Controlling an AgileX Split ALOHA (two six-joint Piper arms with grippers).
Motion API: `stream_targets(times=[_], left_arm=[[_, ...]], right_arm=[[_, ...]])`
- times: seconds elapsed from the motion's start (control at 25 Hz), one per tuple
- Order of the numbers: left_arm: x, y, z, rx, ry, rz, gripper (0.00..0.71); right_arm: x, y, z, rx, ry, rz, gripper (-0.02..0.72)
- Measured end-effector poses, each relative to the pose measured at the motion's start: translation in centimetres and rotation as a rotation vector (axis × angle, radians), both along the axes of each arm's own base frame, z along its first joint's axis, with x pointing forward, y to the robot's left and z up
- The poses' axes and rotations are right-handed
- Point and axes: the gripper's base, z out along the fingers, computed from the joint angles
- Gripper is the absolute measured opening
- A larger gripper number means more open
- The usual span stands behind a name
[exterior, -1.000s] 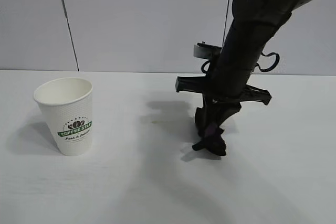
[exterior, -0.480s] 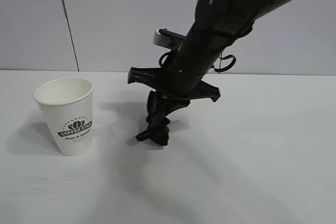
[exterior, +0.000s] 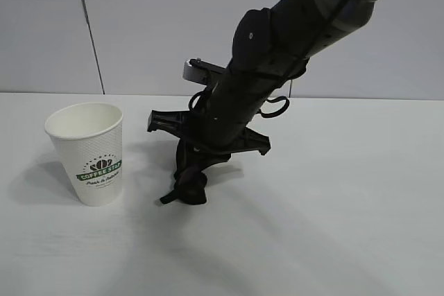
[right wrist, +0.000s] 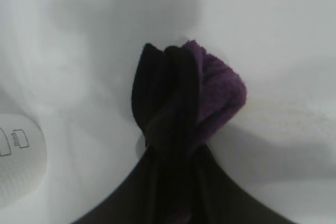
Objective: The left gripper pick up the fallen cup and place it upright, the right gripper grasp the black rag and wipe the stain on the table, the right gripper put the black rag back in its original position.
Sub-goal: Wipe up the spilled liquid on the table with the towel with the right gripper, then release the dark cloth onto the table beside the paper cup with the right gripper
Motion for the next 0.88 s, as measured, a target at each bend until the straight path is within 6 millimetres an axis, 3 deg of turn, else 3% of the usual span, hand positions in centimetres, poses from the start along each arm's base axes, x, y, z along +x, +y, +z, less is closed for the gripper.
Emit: stream_targets(times=[0.48, 0.88], left_arm=[[0.0, 0.0, 0.0, 0.000, 0.000, 0.000, 0.603], [0.0, 0.0, 0.0, -0.001, 0.000, 0.000, 0.603]], right_arm=[[1.6, -4.7, 0.5, -0.041, 0.099, -0.069, 0.082], [-0.5, -7.5, 5.7, -0.227, 0.179, 0.050, 0.082]])
